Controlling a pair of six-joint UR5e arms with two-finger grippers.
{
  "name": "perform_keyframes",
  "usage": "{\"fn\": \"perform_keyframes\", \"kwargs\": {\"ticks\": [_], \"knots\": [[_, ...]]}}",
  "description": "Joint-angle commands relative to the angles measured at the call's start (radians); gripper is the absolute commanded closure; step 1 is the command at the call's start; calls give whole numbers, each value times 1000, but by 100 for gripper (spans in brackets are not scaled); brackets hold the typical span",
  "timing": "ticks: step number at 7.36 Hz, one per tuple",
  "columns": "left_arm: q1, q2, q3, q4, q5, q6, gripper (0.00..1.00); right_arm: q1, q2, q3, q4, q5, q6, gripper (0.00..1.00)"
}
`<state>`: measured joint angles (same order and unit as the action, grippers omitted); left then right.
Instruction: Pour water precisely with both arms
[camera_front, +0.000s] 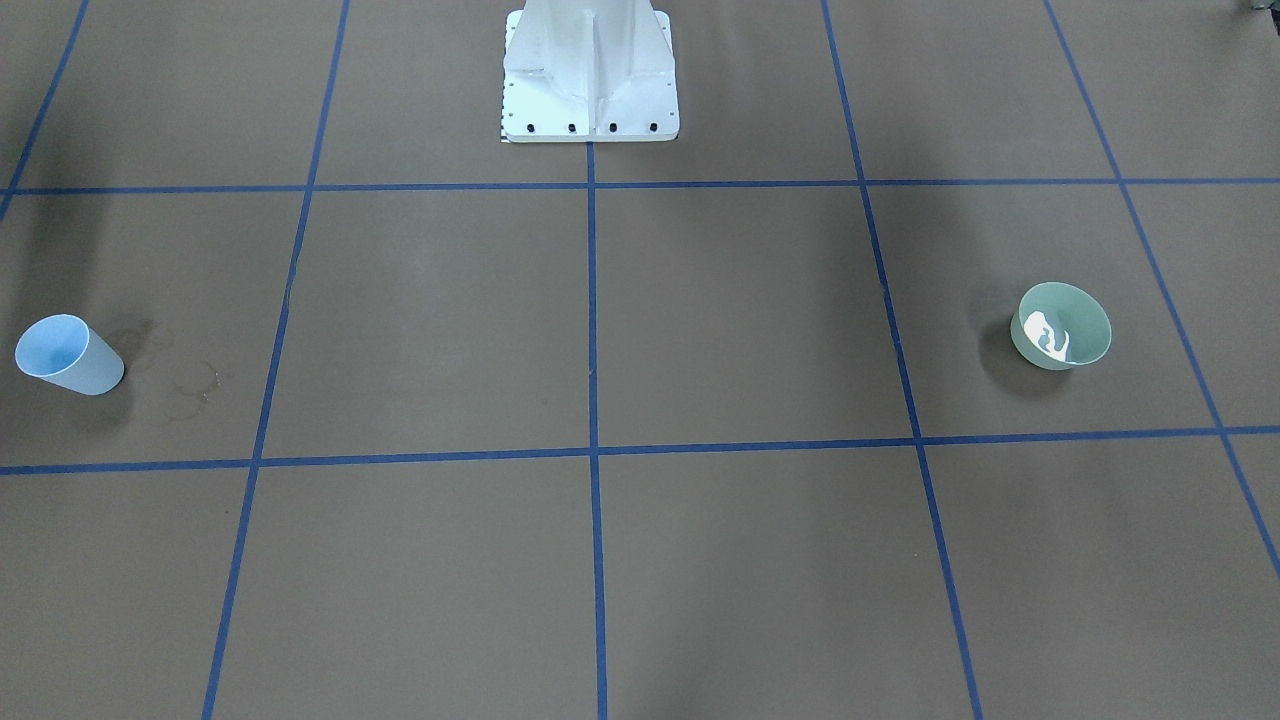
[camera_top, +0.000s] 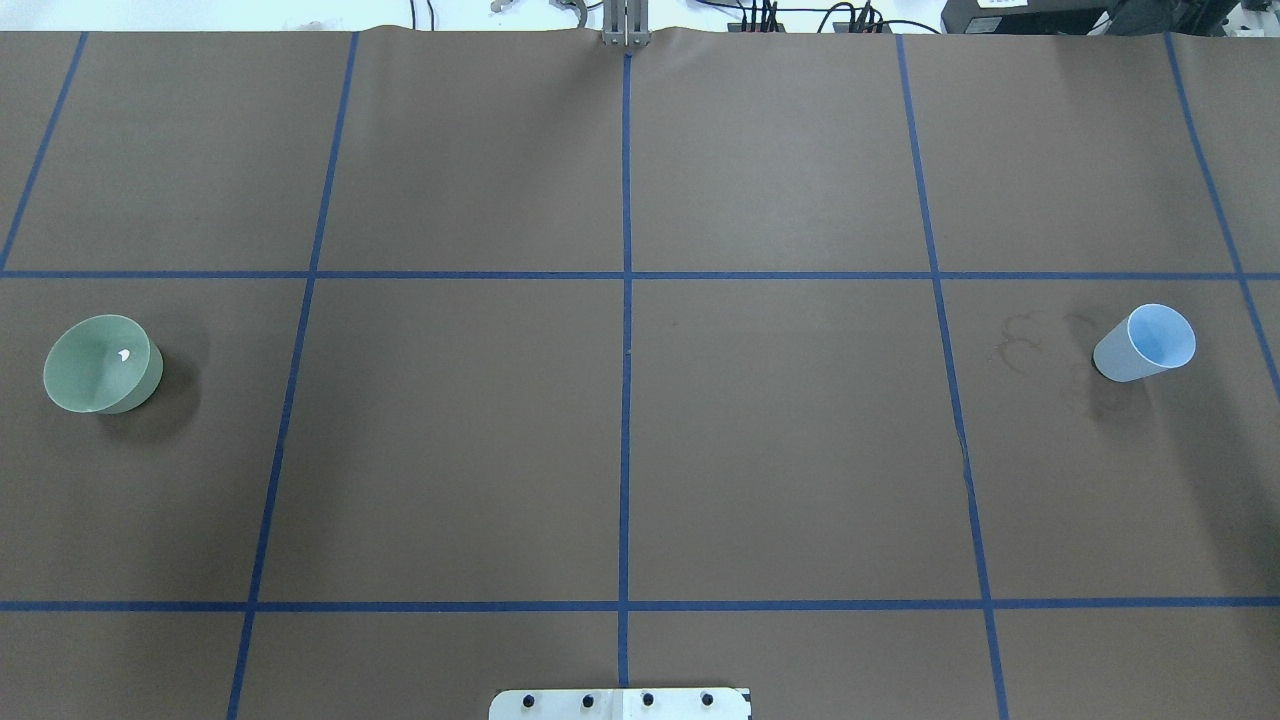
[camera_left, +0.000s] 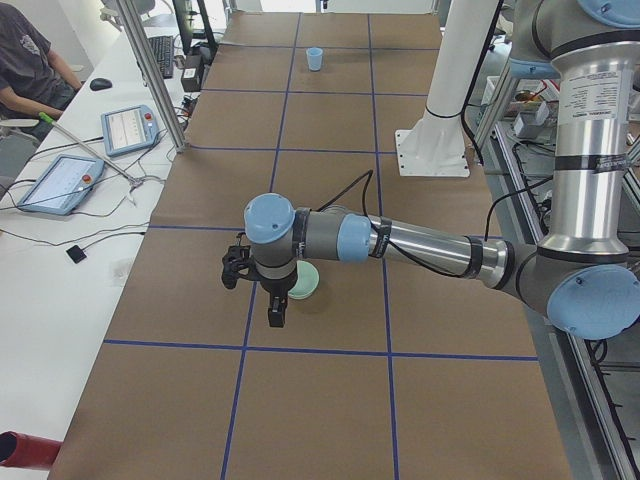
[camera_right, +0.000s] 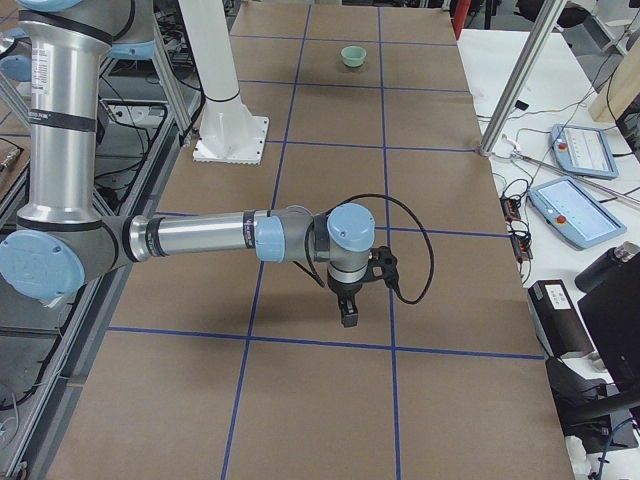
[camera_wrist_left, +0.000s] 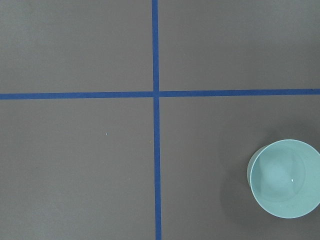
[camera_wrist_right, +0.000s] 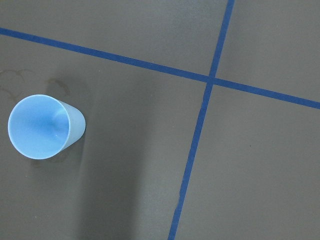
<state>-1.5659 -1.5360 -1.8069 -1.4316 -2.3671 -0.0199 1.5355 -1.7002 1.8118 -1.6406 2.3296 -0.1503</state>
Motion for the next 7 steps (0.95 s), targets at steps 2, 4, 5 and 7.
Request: {"fn": "perform_keyframes", "kwargs": {"ticks": [2, 4, 5, 7], "knots": [[1, -3, -2, -1, 0, 0, 0, 0, -9, -2, 1, -47, 3, 0], [1, -1, 0, -1, 0, 0, 0, 0, -9, -3, 1, -46, 3, 0], [1, 4, 0, -3, 0, 0, 0, 0, -9, -5, 1, -46, 3, 0], [1, 10, 6, -1, 0, 0, 0, 0, -9, -5, 1, -42, 3, 0]]}}
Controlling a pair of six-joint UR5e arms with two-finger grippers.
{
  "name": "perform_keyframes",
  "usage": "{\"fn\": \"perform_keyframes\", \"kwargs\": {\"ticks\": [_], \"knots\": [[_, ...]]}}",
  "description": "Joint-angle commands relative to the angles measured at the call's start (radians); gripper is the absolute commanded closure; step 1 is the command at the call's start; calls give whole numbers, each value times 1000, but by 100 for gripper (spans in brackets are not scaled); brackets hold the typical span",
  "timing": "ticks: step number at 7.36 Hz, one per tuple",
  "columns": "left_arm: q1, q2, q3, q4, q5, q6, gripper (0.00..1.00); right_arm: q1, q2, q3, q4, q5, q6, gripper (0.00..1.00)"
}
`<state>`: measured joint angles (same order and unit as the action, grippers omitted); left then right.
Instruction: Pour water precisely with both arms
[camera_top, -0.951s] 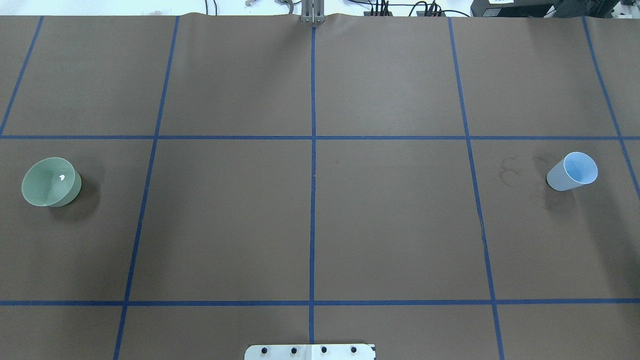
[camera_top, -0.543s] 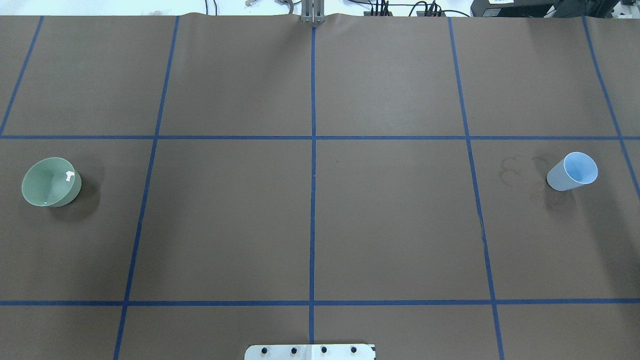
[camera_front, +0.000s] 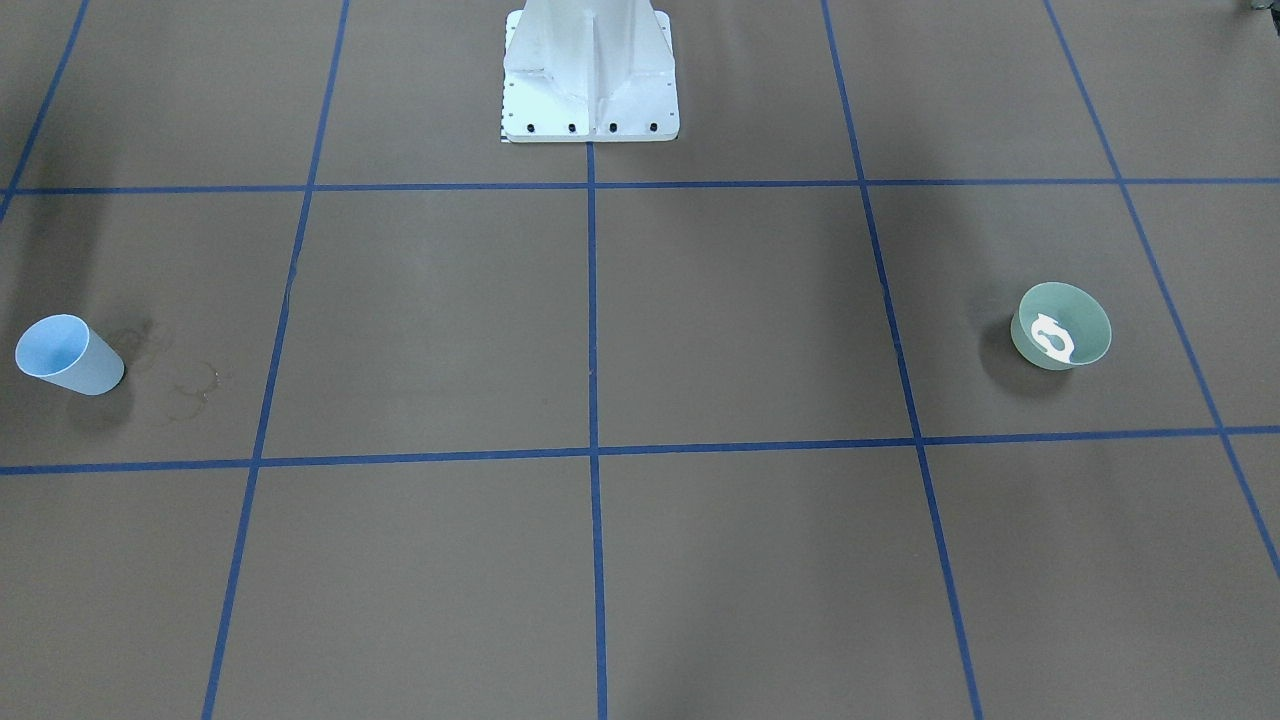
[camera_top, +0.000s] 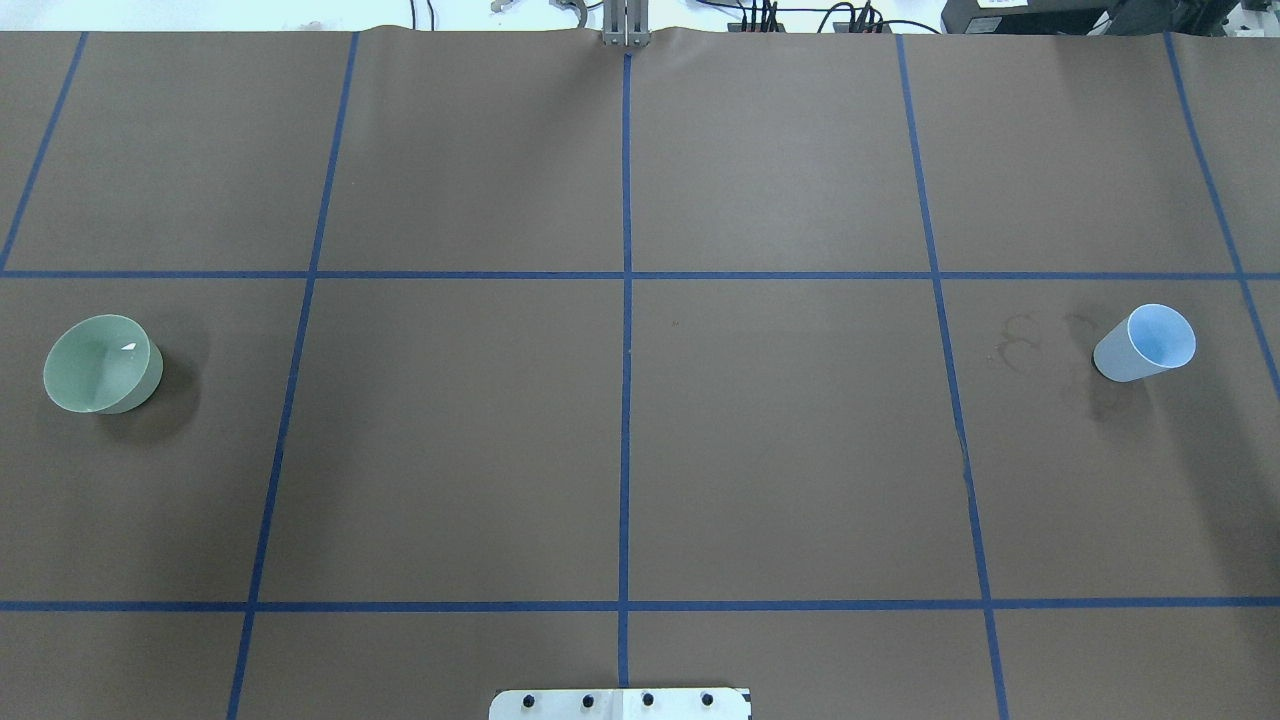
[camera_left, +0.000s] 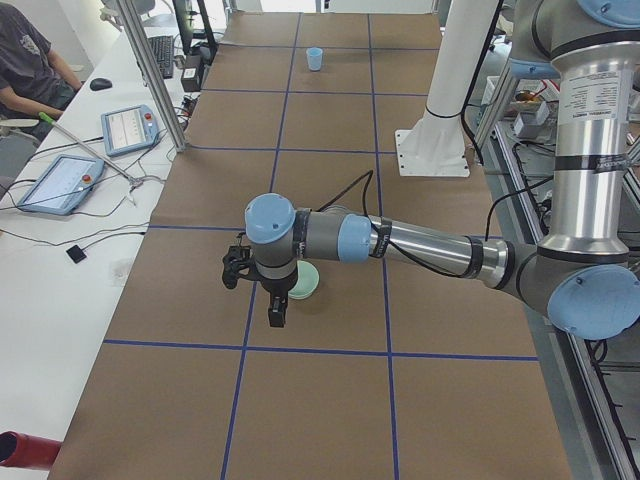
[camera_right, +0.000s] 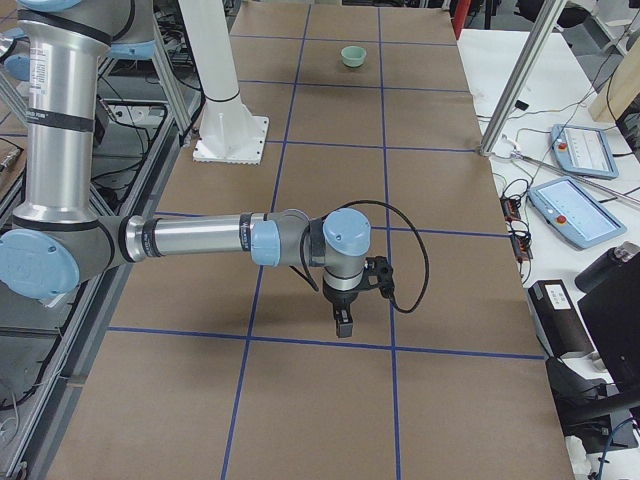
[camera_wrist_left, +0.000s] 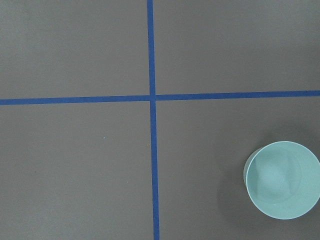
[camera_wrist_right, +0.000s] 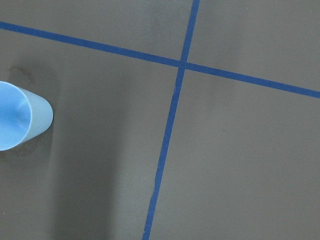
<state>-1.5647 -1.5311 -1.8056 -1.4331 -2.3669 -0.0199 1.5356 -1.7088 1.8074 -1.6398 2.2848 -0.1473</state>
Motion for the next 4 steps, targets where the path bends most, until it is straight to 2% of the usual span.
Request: {"fn": "perform_keyframes", "kwargs": {"ticks": [1, 4], "knots": [[0, 8, 6, -1, -2, 0, 0, 0, -3, -2, 0, 5, 0, 0], [0, 9, 12, -1, -2, 0, 0, 0, -6, -2, 0, 10, 2, 0]]}}
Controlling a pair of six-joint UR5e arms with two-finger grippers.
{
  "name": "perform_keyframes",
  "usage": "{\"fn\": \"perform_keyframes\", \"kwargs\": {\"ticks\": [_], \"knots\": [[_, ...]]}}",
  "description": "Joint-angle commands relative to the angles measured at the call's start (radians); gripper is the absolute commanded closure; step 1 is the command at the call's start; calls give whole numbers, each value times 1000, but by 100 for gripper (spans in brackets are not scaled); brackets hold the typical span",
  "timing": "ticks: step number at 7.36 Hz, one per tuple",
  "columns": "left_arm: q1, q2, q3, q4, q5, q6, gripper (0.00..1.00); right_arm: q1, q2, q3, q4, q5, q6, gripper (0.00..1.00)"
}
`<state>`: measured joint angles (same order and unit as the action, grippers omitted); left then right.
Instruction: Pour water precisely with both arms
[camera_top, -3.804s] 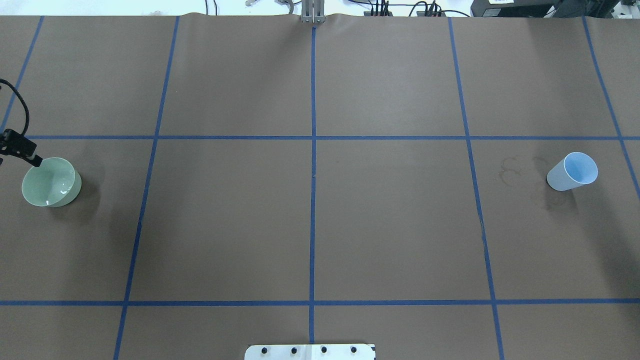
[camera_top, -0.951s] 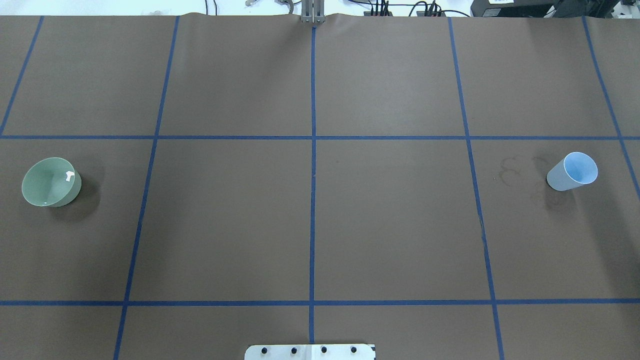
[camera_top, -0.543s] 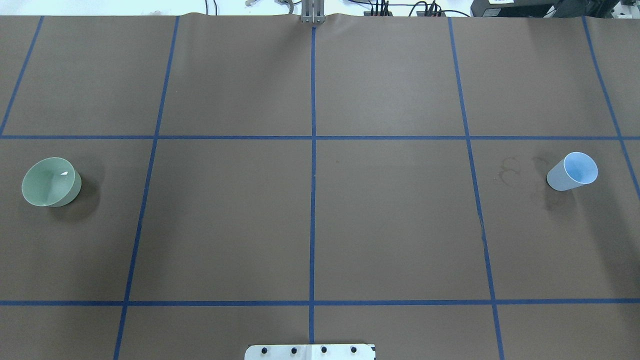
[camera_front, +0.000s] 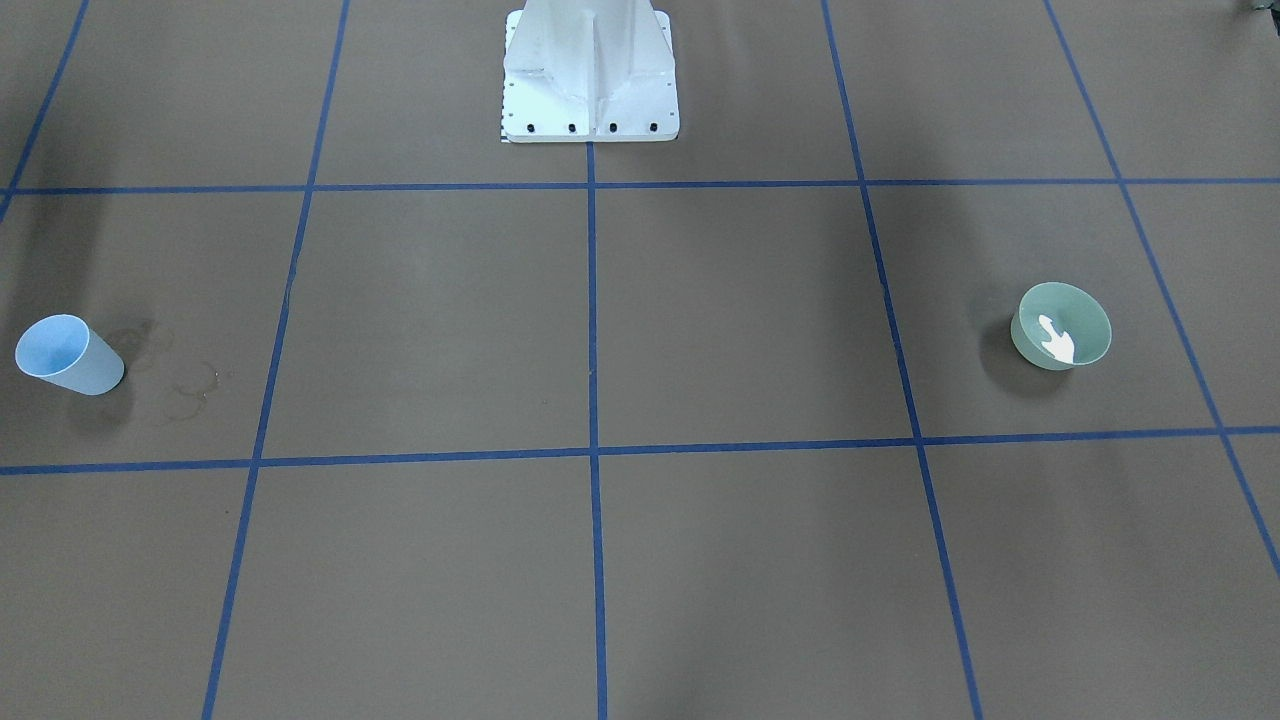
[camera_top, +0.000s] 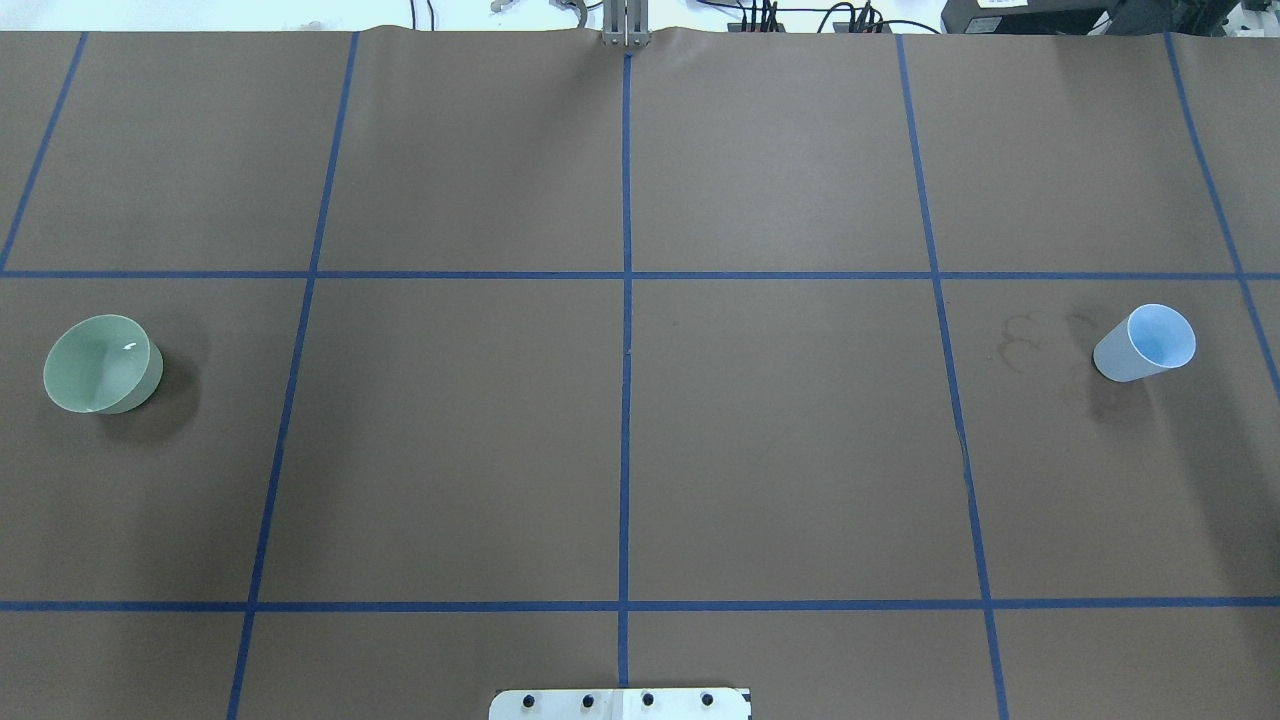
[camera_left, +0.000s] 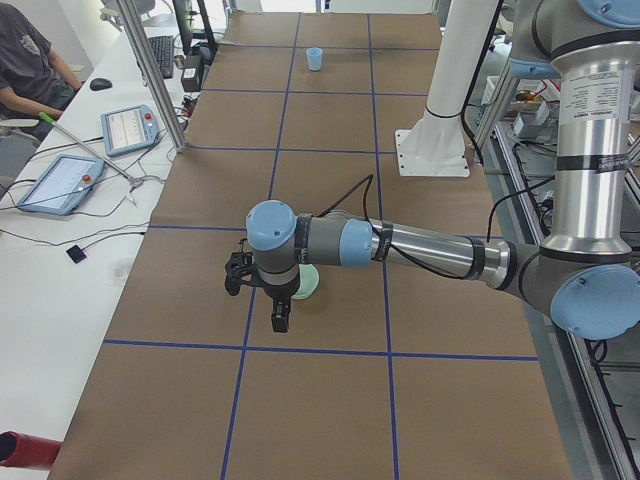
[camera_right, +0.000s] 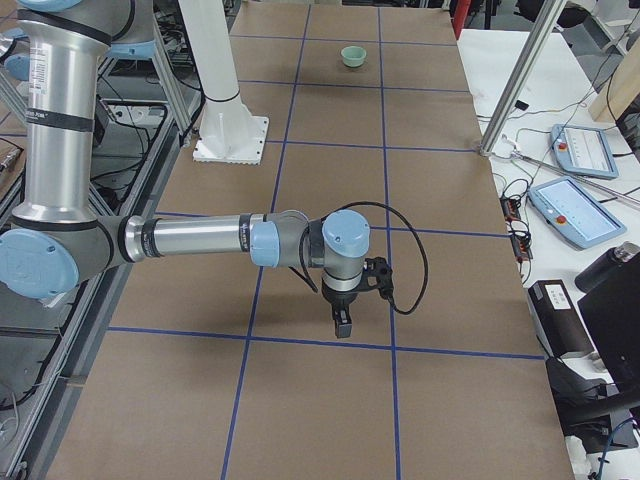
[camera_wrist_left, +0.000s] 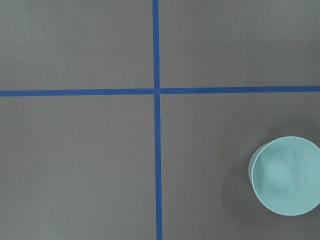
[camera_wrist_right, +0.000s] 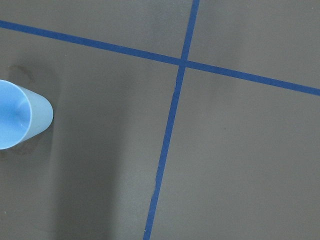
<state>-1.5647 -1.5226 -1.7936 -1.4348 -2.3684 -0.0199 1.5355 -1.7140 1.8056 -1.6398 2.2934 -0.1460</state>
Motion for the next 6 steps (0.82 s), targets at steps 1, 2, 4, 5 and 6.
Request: {"fn": "perform_keyframes", "kwargs": {"ticks": [1, 2, 4, 5, 6], "knots": [[-3, 19, -13, -3, 1, 0, 0, 0, -1, 0, 0, 1, 2, 0], [0, 39, -9, -4, 1, 0, 0, 0, -1, 0, 0, 3, 2, 0], [0, 39, -12, -3, 9, 0, 0, 0, -3, 0, -2, 3, 2, 0], [-2, 41, -26, -3, 8, -5, 0, 0, -3, 0, -2, 3, 2, 0], [-2, 42, -41, -1, 11, -9, 0, 0, -4, 0, -2, 4, 2, 0]]}}
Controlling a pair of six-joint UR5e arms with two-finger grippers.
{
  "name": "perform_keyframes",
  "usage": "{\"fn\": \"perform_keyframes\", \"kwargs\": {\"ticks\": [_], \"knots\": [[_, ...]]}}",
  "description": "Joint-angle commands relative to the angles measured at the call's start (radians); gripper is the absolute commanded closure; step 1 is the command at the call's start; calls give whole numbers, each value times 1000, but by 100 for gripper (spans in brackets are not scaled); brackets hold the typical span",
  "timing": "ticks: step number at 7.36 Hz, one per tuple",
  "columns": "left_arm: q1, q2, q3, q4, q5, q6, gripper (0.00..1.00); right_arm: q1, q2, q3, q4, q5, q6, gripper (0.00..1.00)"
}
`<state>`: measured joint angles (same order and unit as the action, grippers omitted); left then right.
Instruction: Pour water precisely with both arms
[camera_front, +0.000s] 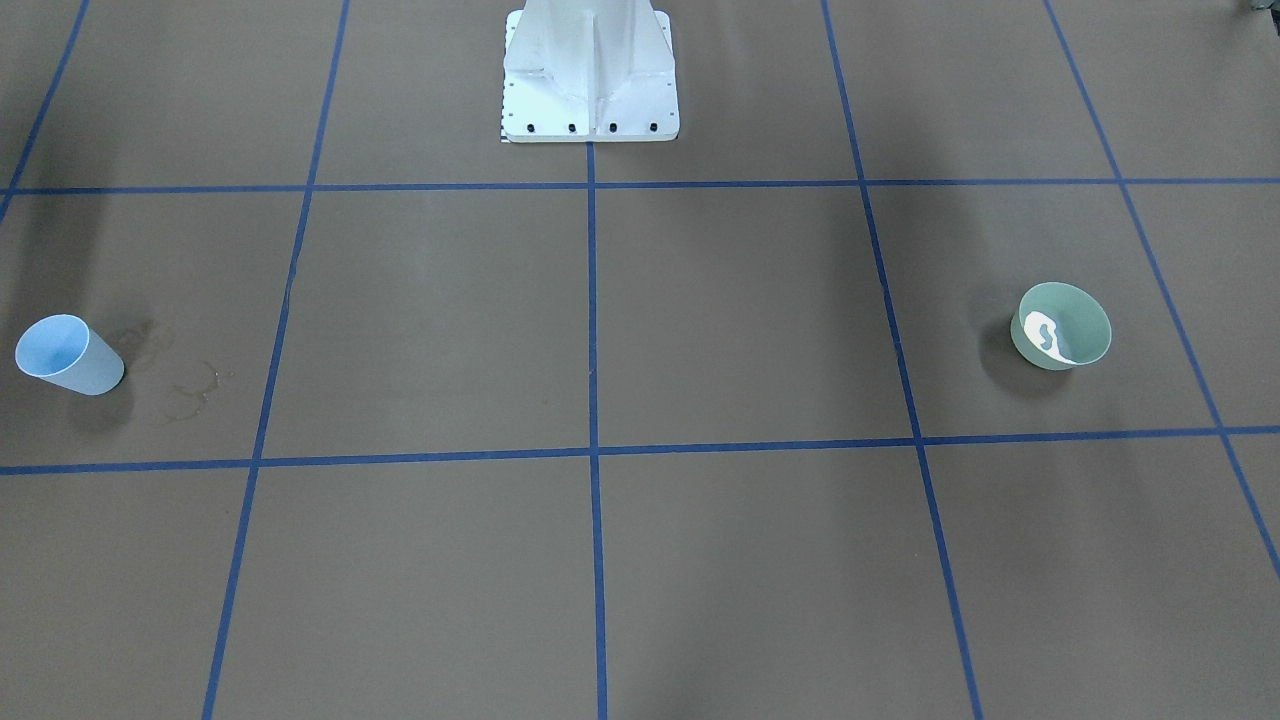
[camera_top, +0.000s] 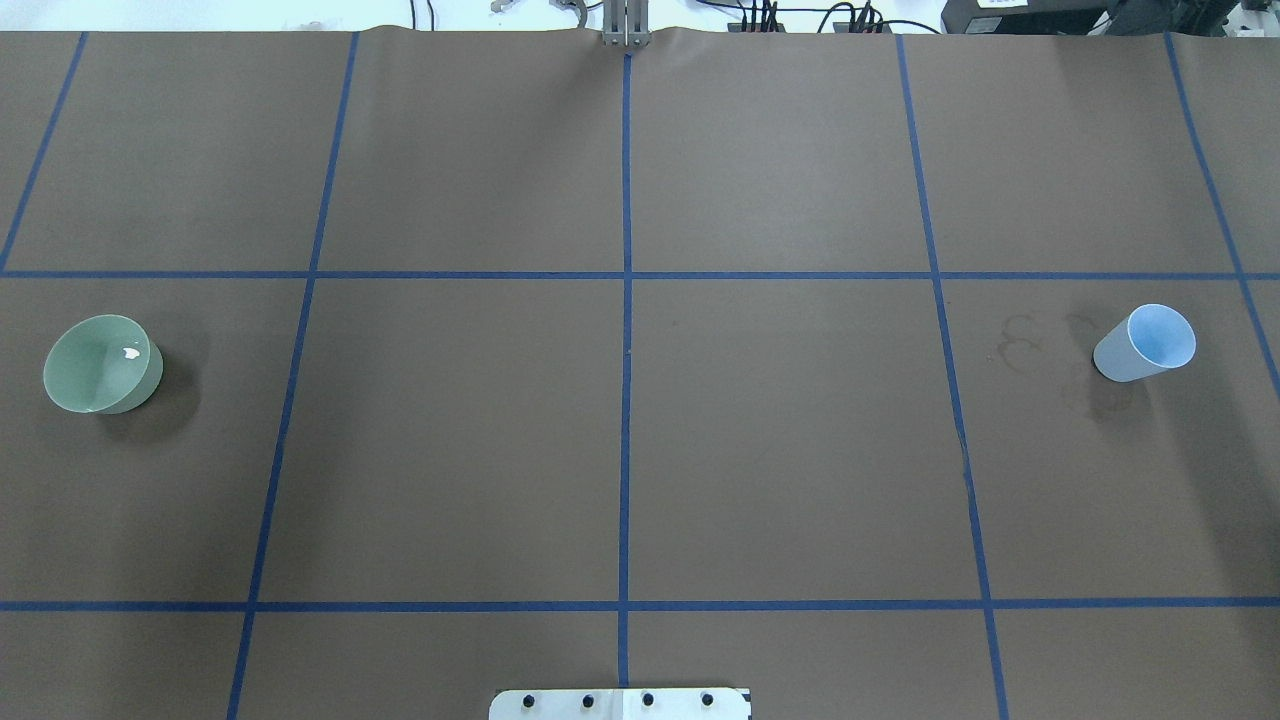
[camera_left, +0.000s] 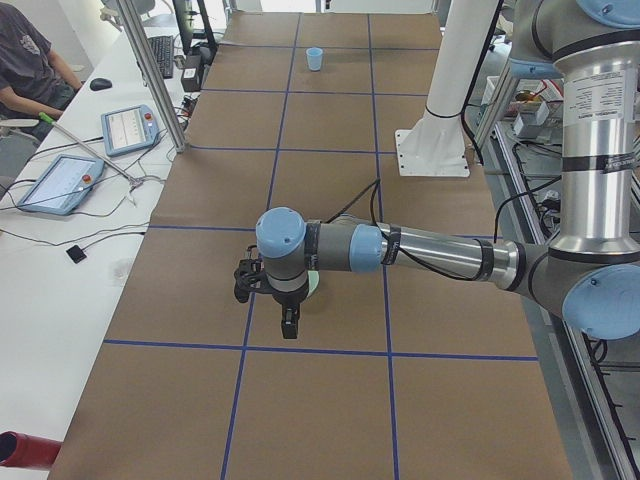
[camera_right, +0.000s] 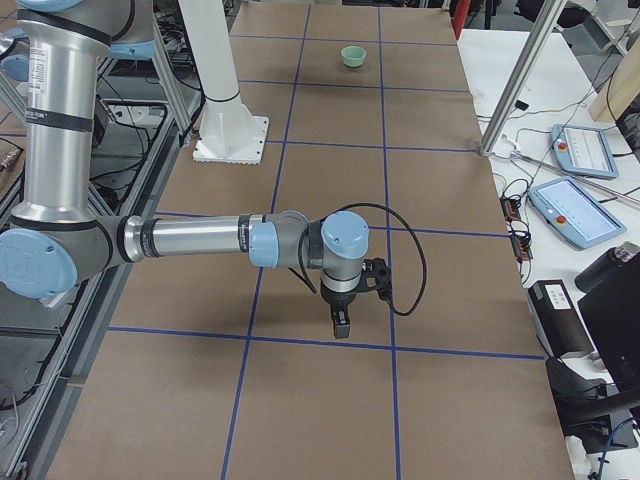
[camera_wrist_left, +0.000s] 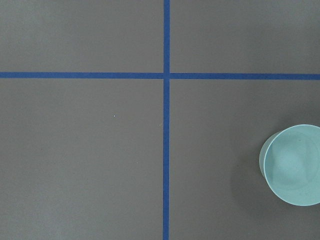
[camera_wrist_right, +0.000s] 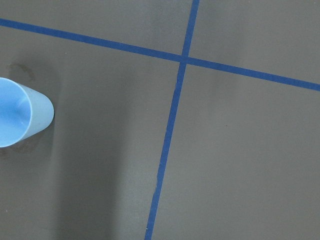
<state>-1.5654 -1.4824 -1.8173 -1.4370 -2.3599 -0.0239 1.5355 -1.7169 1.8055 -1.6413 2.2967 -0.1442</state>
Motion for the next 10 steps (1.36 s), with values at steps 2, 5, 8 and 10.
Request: {"fn": "perform_keyframes", "kwargs": {"ticks": [2, 5, 8, 10], "knots": [[-1, 2, -17, 4, 1, -8, 0, 0, -1, 2, 0, 1, 0, 0], [-2, 2, -19, 3, 1, -7, 0, 2, -1, 6, 0, 1, 0, 0], [-1, 2, -20, 0, 1, -4, 0, 2, -1, 5, 0, 1, 0, 0], [-2, 14, -23, -2, -1, 1, 0, 0, -1, 3, 0, 1, 0, 0]]}}
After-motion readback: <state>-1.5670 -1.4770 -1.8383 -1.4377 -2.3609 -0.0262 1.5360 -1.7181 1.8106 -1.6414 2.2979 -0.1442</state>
